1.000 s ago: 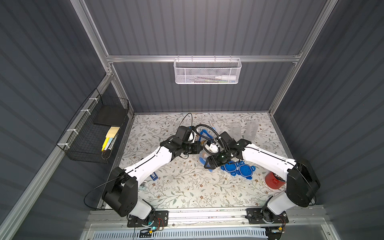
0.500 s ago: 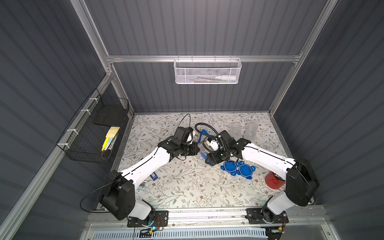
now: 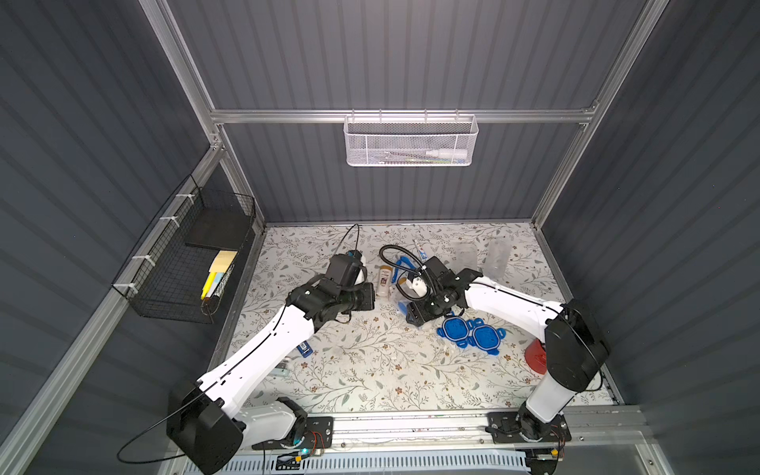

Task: Take out toiletry kits
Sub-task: 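Pour the toiletry kits out of the container.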

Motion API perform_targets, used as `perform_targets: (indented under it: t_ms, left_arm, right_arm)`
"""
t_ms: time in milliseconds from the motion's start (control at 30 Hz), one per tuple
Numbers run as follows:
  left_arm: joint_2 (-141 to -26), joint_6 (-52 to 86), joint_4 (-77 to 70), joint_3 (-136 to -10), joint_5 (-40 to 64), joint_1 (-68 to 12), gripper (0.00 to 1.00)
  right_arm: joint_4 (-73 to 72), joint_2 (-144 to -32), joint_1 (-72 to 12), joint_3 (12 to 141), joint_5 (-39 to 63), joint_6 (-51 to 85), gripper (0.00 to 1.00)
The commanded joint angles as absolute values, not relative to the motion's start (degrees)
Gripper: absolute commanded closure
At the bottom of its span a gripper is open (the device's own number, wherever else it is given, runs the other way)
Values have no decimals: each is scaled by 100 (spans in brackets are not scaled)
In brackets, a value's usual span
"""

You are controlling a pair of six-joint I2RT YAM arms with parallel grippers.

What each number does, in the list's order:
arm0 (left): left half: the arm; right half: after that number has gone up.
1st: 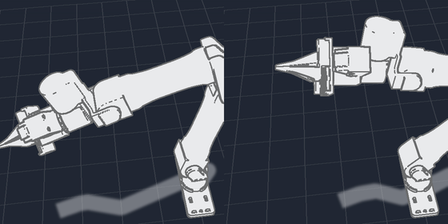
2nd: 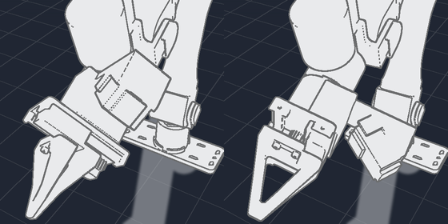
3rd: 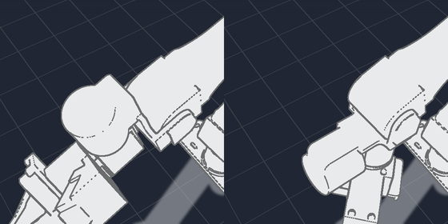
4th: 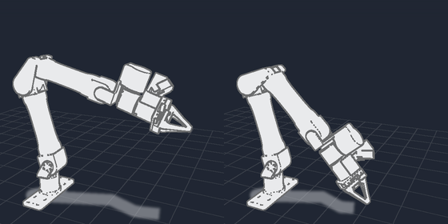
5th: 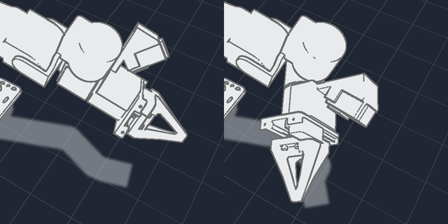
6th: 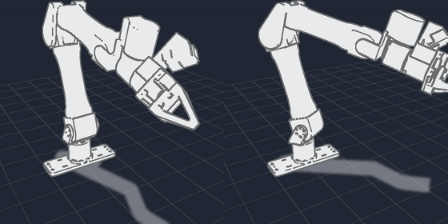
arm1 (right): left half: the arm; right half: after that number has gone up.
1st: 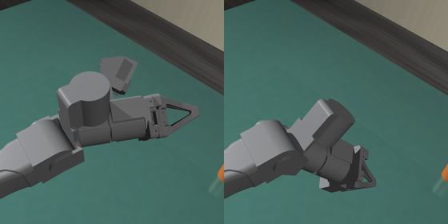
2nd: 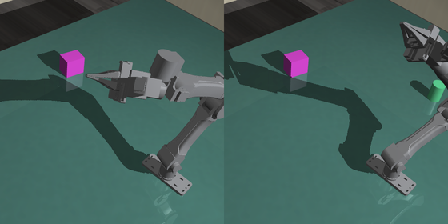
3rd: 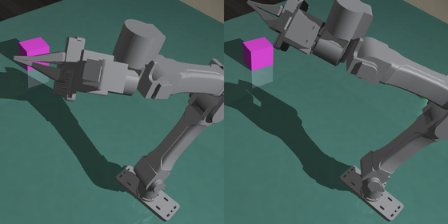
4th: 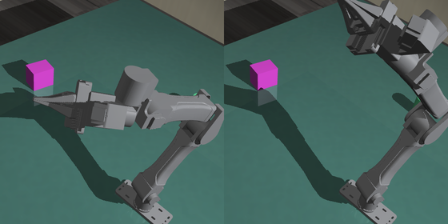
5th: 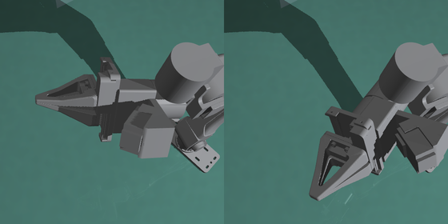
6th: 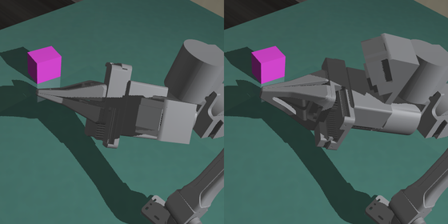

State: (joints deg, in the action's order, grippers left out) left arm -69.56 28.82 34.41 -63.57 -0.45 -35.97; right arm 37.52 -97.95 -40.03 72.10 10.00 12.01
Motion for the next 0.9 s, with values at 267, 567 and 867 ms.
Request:
perform_targets:
  t_ms: [267,567,867]
  left_arm:
    - [-6829,2946,3681,-6381,-475,-3595,83]
    - [-6793,2946,3684,-6354,-544,-3595,83]
    - [-6833,2936,3648,-6325,-536,-3595,82]
  right_arm:
    - [4667,-10125,-4117,7979,541,1231,64]
    - [4834,-10324,-4198,8200,475,1143,65]
    - [4832,-10369,-4209,8209,518,1134,66]
